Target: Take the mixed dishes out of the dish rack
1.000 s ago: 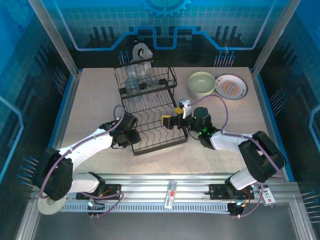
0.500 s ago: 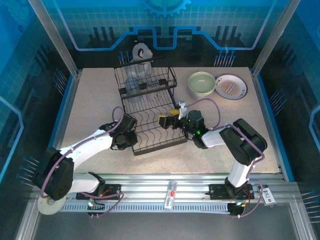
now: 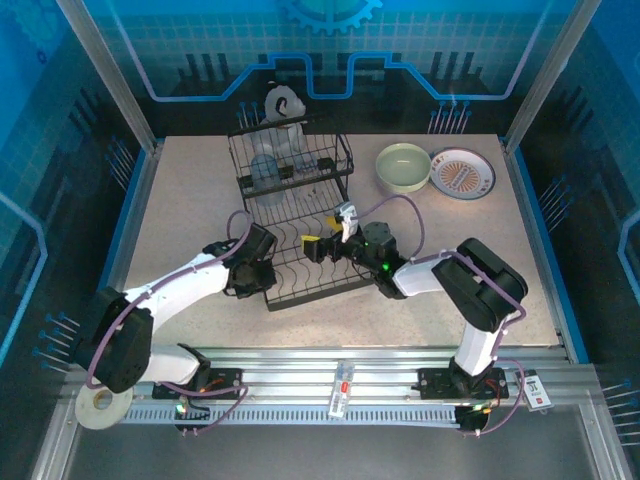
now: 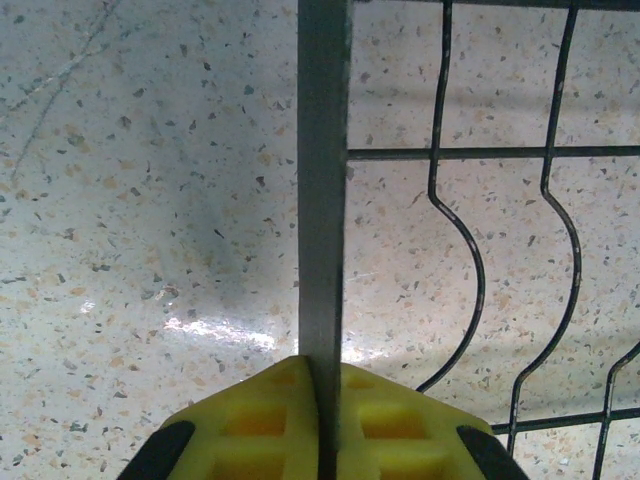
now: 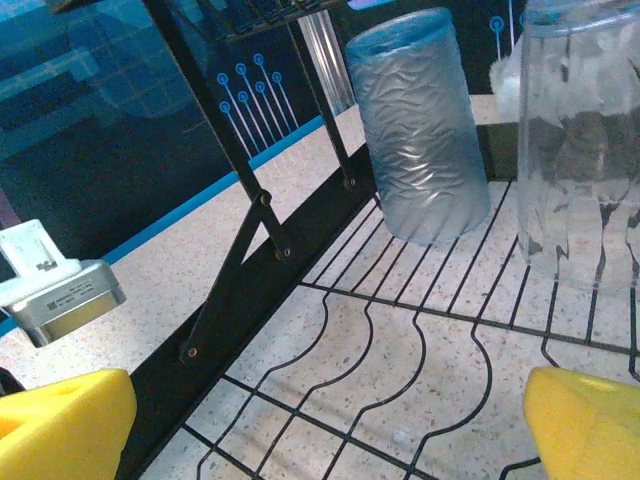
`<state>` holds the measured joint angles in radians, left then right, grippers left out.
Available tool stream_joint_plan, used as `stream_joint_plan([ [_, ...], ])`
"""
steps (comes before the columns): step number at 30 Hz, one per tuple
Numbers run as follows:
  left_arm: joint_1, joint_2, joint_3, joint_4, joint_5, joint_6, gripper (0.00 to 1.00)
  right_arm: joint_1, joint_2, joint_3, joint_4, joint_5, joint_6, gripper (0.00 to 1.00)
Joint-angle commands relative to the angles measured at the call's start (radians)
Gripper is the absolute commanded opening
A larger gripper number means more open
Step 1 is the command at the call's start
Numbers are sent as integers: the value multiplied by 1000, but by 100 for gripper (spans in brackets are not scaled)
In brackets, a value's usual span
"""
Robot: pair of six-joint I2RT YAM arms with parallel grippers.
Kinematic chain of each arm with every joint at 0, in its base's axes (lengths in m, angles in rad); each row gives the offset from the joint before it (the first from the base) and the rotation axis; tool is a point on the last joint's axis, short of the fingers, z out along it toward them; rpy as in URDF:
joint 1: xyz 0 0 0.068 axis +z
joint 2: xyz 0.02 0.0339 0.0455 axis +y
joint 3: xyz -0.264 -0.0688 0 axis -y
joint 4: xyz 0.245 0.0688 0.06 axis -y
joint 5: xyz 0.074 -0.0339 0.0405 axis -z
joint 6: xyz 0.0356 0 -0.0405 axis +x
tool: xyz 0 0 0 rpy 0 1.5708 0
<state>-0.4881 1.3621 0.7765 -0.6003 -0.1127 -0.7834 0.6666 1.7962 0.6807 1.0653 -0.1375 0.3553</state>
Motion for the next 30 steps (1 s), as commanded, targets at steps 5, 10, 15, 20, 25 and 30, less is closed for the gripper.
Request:
stream_joint_plan([
  [5,2,61,-2,47,82,-10,0,42,101,17,172,85,-166,100],
  [10,2,73,8,32,100,-9,0,54,222,35,349,194,-184,100],
  [15,2,98,12,25,134,-5,0,87,255,100,317,318,-219,100],
  [20,0,106,27,11,144,4,0,101,304,165,308,453,-166,98],
  [25,-3,91,30,-5,147,4,0,105,336,241,257,583,-159,98],
  [30,-10,74,24,-27,143,7,0,75,338,297,137,608,-80,95],
])
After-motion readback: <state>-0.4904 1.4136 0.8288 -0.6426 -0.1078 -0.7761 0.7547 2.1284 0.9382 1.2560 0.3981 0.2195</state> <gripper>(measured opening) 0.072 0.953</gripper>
